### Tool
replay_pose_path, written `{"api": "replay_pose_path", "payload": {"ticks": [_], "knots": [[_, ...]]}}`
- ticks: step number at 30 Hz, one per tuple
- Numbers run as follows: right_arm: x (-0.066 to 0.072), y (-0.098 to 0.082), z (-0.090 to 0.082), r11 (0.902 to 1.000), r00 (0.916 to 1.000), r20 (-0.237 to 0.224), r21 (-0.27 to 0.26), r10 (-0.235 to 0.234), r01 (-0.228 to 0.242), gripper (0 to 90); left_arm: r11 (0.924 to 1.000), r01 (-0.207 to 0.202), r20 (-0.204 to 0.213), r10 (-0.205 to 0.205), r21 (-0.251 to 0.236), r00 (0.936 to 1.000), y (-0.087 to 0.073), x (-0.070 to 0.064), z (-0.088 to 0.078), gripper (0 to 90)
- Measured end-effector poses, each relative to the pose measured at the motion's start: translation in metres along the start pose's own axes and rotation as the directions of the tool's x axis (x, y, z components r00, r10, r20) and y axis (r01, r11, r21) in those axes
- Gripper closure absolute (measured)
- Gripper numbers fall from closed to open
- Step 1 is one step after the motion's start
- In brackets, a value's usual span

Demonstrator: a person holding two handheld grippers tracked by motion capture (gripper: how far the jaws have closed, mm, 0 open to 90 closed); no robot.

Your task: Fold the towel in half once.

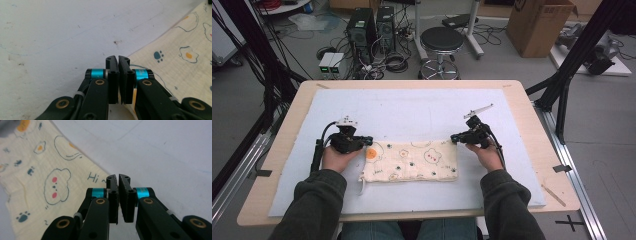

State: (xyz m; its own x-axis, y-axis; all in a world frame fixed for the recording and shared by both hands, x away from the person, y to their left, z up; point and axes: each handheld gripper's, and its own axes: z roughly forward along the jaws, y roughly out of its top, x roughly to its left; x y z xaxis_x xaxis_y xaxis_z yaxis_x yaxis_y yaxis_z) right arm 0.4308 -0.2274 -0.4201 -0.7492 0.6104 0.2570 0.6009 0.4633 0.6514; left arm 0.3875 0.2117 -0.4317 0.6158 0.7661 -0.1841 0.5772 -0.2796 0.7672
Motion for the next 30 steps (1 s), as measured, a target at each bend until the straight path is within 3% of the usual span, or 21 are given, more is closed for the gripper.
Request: {"api": "replay_pose_path", "payload": {"ticks": [5, 11, 14, 30], "knots": [[0.001, -0.001, 0.000, 0.9999, 1.0000, 0.000, -0.011, -0.002, 0.002, 86.5, 0.9999, 0.005, 0.005, -0.005, -0.012, 1.0000, 0.000, -0.001, -0.003, 86.3], [0.007, 0.000, -0.009, 0.9987, 0.9995, -0.009, -0.042, -0.030, 0.030, 86.3, 0.9996, -0.019, 0.011, 0.019, -0.023, 0.9998, 0.000, -0.005, -0.009, 86.2], [0.011, -0.002, -0.011, 0.9977, 0.9990, -0.019, -0.055, -0.041, 0.040, 86.2, 0.9987, -0.049, 0.012, 0.049, -0.010, 0.9987, -0.002, -0.007, -0.013, 86.1], [0.020, -0.009, -0.021, 0.9927, 0.9962, -0.052, -0.102, -0.070, 0.064, 86.2, 0.9943, -0.093, 0.024, 0.094, -0.053, 0.9952, -0.004, -0.016, -0.026, 86.0]]}}
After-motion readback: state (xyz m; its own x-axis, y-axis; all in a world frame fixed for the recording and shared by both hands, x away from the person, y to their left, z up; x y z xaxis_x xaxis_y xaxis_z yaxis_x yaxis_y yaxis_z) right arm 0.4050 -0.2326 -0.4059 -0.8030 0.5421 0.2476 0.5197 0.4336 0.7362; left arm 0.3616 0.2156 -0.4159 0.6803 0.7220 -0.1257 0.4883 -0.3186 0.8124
